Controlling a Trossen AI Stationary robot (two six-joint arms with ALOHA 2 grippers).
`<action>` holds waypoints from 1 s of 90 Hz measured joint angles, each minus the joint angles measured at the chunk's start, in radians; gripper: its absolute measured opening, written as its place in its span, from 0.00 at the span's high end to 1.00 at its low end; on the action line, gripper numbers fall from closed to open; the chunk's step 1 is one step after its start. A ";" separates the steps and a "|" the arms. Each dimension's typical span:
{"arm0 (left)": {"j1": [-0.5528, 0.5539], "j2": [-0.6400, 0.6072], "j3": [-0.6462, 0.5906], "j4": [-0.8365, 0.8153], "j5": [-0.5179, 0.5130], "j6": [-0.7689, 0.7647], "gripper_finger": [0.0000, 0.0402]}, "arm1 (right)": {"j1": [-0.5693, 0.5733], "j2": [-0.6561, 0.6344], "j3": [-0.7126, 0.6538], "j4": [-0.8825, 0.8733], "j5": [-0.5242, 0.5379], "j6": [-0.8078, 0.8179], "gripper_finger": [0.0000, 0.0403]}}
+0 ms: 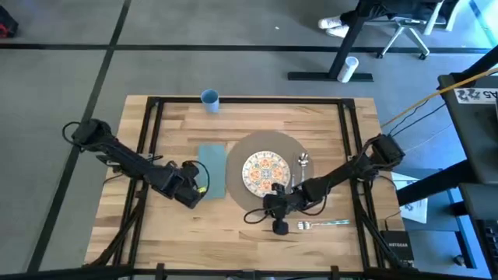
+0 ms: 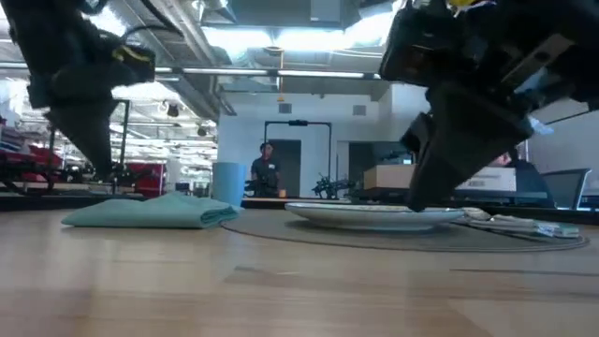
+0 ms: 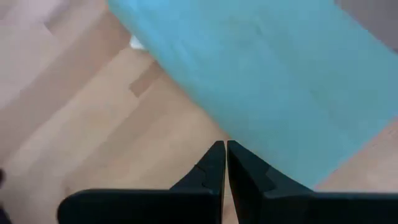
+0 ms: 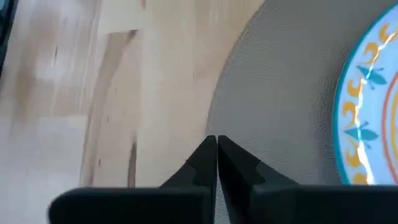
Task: Set table place
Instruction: Adjust the brown mat
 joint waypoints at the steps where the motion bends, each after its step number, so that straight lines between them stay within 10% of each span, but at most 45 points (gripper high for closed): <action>1: -0.003 0.000 0.002 -0.005 -0.001 -0.004 1.00 | -0.002 0.000 0.000 0.001 0.000 0.000 1.00; 90: -0.049 0.000 0.009 -0.007 -0.022 -0.035 1.00 | -0.051 0.051 -0.036 0.046 0.043 -0.003 1.00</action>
